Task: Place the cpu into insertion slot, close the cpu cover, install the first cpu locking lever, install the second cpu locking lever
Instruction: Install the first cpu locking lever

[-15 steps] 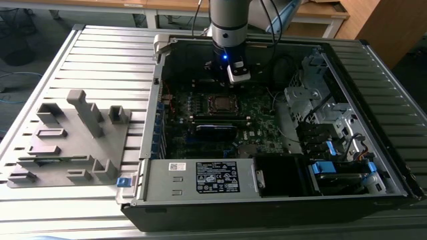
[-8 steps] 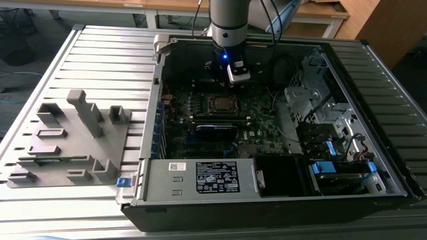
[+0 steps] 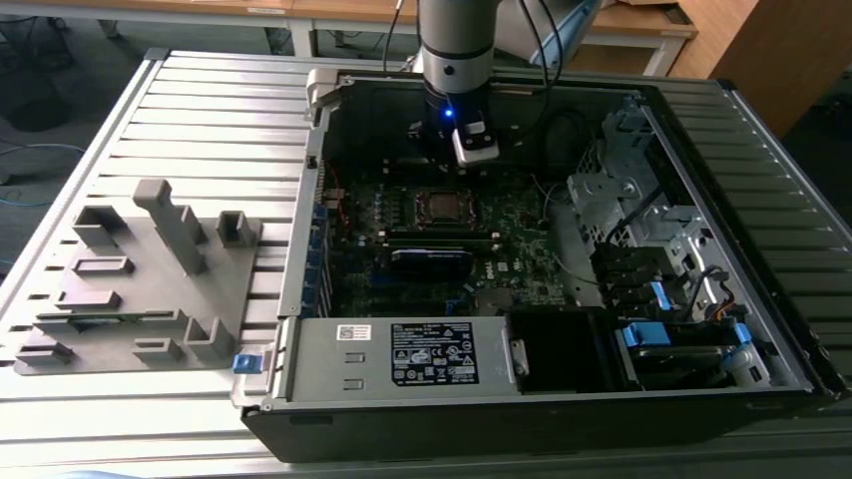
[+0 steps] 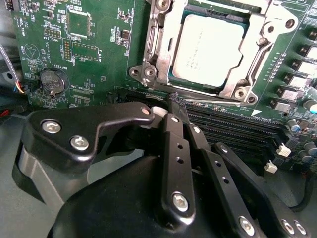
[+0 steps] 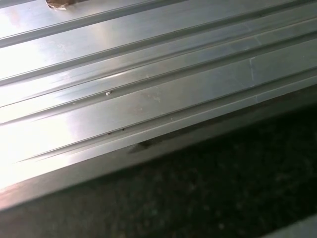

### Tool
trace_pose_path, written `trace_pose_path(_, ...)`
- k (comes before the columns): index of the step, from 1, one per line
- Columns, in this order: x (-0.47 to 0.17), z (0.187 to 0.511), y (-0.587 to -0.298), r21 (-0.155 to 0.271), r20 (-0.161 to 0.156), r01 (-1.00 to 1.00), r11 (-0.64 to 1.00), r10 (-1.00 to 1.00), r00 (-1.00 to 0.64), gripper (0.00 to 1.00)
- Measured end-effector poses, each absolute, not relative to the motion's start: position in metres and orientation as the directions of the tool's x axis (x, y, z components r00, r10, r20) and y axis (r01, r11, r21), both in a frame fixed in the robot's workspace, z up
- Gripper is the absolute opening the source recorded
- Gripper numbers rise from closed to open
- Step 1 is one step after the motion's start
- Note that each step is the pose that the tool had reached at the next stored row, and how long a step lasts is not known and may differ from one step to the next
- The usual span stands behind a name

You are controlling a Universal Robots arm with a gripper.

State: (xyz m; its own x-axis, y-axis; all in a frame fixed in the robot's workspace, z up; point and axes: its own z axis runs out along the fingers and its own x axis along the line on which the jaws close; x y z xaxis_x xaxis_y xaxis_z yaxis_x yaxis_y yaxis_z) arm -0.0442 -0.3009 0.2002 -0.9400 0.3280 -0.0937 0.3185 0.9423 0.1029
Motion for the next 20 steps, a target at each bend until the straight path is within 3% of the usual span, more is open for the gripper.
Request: trace_pose_path(20,-0.0476,0.1982,-0.2998,0.108,-0.097,0.331,0.937,0.341,-0.935,0.11)
